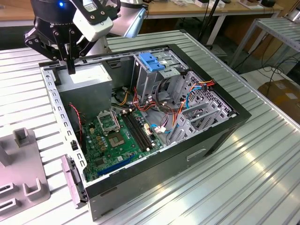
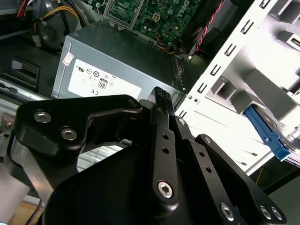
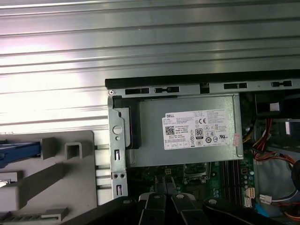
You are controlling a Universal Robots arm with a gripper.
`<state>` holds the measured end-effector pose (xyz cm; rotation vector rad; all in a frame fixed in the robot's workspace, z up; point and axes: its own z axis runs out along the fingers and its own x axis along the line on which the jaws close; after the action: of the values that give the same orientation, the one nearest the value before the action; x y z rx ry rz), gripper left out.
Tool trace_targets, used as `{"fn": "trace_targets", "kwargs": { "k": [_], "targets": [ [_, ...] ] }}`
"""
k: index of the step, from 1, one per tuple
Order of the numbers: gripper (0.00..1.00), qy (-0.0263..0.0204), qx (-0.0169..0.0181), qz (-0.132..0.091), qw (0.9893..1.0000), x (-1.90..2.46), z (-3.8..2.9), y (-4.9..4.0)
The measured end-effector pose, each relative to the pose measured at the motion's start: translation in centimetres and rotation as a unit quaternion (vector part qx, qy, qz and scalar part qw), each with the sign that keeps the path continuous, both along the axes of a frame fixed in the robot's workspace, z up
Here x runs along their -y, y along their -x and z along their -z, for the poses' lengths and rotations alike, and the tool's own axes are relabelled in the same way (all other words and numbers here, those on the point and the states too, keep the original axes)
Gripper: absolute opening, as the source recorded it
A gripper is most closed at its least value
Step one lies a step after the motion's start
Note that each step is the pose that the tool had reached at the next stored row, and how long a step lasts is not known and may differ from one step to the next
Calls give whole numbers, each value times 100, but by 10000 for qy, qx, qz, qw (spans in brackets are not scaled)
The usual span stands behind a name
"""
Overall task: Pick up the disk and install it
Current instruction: 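Reach for the disk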
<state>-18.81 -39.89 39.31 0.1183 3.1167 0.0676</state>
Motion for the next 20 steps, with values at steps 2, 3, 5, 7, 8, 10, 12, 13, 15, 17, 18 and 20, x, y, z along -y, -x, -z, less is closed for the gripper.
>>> {"fn": "trace_targets", "kwargs": {
  "k": [2, 3, 5, 7, 8, 10, 12, 13, 15, 17, 18, 20],
  "targets": [
    [10, 0, 0, 0, 10000, 0, 0, 13],
    [10, 0, 0, 0, 10000, 0, 0, 23],
    [10, 0, -3, 0, 10000, 0, 0, 29],
    [10, 0, -5, 0, 10000, 0, 0, 40],
    [10, 0, -6, 0, 10000, 0, 1, 46],
    [10, 0, -9, 0, 10000, 0, 0, 59],
    [10, 0, -10, 0, 10000, 0, 0, 66],
    [10, 0, -11, 0, 10000, 0, 0, 70],
    [10, 0, -12, 0, 10000, 0, 1, 80],
    [10, 0, -13, 0, 10000, 0, 1, 88],
    [10, 0, -14, 0, 10000, 0, 1, 93],
    [10, 0, -16, 0, 10000, 0, 1, 103]
  ]
}}
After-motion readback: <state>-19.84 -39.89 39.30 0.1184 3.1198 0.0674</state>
